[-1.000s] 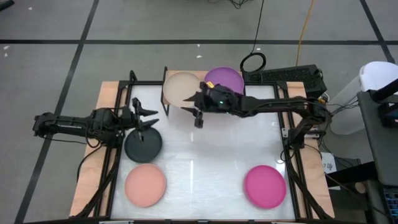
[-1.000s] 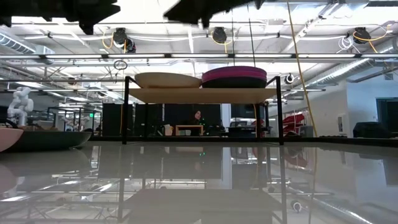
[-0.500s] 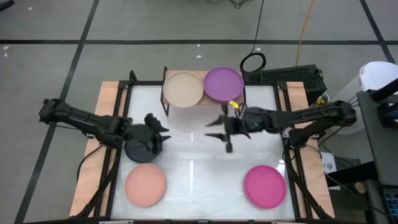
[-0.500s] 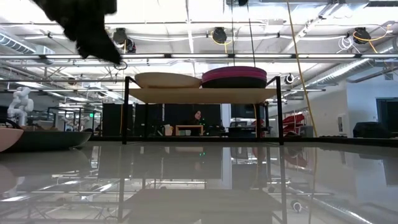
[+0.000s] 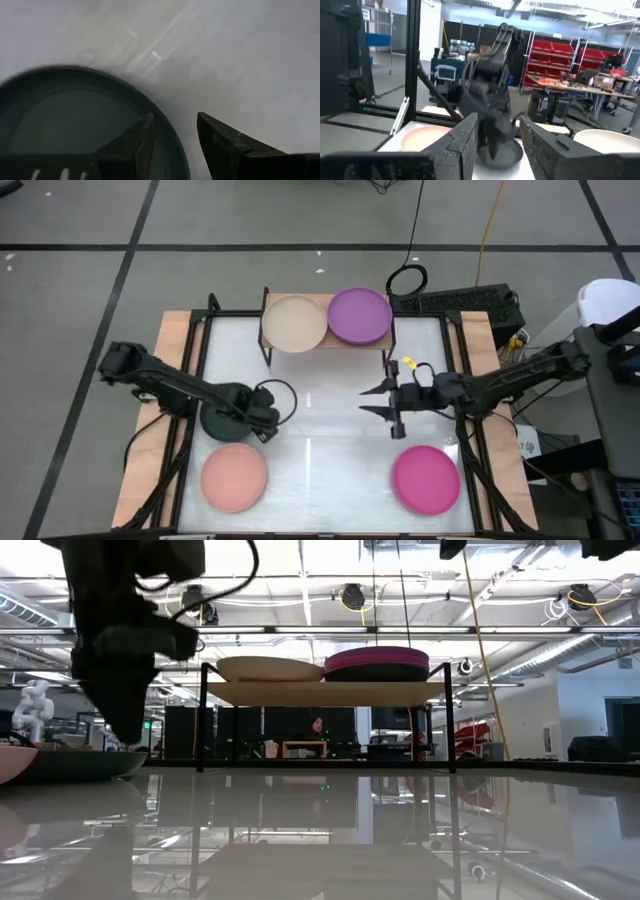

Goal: Place and stack plates onto a shelf
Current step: Stack the black plate on top of the white plate on the shelf

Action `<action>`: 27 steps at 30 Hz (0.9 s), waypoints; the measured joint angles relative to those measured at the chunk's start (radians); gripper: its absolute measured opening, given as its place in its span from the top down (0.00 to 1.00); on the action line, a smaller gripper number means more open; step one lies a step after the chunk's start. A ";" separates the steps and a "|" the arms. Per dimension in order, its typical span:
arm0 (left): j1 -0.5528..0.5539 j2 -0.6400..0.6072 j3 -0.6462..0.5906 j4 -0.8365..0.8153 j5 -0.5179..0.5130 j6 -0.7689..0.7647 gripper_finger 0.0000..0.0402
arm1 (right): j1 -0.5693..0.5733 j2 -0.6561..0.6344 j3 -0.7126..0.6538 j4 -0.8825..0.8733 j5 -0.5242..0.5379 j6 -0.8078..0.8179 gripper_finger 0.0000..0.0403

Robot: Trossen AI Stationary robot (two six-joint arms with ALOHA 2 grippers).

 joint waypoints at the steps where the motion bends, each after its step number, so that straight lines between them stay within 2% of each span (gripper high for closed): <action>1: 0.000 0.015 0.000 -0.012 0.002 -0.015 0.61 | 0.000 -0.010 -0.006 -0.001 0.000 0.000 0.68; 9: 0.010 0.073 0.000 -0.082 -0.002 -0.067 0.61 | 0.001 -0.032 -0.012 -0.002 0.018 -0.001 0.68; 23: 0.026 0.097 -0.035 -0.051 -0.034 0.000 0.61 | 0.014 -0.032 -0.012 -0.061 0.019 0.099 0.68; 27: 0.040 0.096 -0.067 0.029 0.000 0.070 0.69 | 0.034 -0.032 -0.012 -0.072 0.021 0.099 0.68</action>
